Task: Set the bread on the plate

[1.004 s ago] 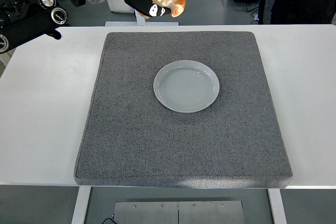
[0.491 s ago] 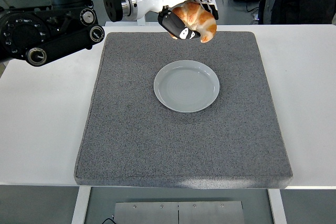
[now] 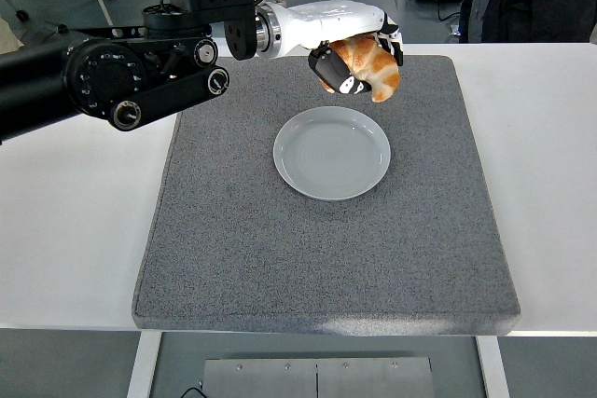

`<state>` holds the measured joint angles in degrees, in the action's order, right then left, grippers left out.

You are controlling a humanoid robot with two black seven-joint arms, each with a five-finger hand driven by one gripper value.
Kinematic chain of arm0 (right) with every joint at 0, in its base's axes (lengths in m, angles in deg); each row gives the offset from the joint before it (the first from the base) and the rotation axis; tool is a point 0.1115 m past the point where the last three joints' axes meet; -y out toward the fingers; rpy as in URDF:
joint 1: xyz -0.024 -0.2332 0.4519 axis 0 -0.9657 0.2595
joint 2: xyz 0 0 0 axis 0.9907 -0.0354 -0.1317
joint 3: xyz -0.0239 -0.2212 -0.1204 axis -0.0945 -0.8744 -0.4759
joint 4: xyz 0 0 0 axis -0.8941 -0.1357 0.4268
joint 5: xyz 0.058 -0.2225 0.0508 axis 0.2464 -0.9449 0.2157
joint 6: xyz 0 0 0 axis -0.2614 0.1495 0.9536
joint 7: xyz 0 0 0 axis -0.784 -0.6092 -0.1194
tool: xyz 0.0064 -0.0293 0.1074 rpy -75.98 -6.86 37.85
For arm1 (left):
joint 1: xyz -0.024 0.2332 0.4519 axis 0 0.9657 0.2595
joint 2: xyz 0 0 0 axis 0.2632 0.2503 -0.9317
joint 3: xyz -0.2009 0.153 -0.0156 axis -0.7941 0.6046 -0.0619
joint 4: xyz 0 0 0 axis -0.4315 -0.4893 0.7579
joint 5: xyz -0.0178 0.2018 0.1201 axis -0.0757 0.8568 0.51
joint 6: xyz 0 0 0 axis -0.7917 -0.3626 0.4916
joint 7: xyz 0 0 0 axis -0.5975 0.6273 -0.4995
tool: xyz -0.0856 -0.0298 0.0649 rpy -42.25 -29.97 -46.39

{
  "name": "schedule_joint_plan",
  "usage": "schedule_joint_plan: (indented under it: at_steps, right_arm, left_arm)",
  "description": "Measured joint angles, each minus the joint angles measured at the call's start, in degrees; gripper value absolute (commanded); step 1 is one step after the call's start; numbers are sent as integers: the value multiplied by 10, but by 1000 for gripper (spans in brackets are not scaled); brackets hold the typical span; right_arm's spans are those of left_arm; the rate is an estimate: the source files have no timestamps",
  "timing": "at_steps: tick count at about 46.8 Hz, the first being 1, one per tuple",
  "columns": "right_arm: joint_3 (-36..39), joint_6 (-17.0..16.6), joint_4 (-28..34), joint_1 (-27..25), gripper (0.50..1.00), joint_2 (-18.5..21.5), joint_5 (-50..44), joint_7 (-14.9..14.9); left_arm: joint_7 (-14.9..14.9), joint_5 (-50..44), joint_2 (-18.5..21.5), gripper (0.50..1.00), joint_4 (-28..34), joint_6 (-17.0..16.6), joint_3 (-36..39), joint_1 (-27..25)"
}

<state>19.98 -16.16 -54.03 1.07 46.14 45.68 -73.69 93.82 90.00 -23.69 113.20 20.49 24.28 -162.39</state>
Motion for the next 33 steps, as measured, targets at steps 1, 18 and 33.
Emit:
schedule_joint_plan:
  at_steps: [1,18,33]
  right_arm:
    - [0,0,0,0,1000,0,0,0]
    - [0,0,0,0,1000,0,0,-1]
    - [0,0,0,0,1000,0,0,0]
  left_arm:
    - [0,0,-3,500,-1,0,3,1]
    - [2,13,-38,500,-40,-23,41,42]
    - [10,23,-44,500,-69,-38,54,83]
